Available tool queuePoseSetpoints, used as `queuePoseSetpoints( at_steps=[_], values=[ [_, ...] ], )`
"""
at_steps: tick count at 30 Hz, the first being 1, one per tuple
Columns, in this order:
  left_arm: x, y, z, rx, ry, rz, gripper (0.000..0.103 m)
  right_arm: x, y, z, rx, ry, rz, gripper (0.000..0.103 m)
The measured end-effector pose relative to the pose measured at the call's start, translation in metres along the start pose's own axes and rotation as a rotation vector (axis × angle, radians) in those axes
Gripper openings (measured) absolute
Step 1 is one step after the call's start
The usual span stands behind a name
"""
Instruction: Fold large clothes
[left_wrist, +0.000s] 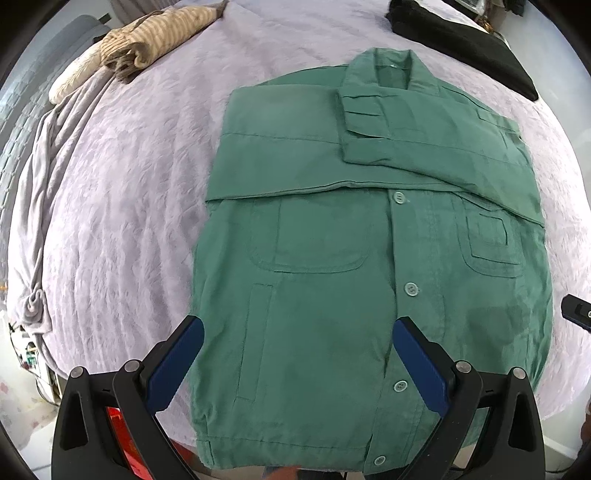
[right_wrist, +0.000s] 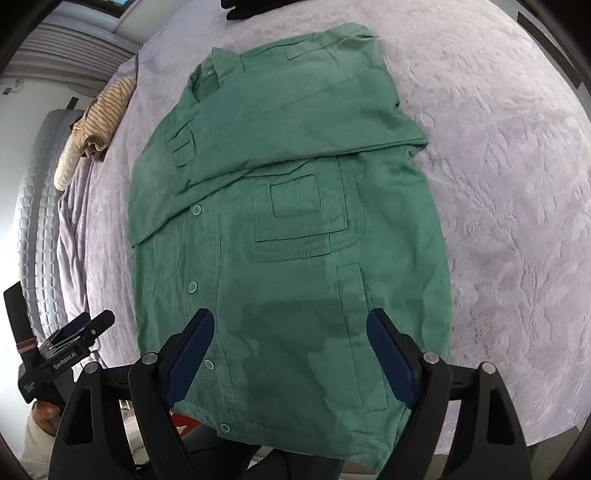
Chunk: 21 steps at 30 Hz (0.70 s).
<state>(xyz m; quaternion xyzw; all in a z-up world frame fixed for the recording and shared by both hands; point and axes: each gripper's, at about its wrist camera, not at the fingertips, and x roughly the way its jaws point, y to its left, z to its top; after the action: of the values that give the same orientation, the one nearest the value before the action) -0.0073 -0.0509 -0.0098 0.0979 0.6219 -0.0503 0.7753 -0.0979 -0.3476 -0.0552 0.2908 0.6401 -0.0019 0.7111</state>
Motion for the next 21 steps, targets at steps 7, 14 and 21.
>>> queuePoseSetpoints(
  at_steps=[7,14,21],
  values=[
    [0.007,0.039,-0.007,-0.062,0.004,-0.025,0.102,0.008,0.004,-0.002,0.028,0.036,0.018,0.087],
    [0.027,0.102,-0.019,-0.138,0.027,-0.030,0.102,0.021,0.007,-0.012,0.055,0.068,-0.009,0.087],
    [0.073,0.138,-0.046,-0.179,0.150,-0.072,0.102,0.042,-0.007,-0.044,0.161,0.106,-0.034,0.087]
  ],
)
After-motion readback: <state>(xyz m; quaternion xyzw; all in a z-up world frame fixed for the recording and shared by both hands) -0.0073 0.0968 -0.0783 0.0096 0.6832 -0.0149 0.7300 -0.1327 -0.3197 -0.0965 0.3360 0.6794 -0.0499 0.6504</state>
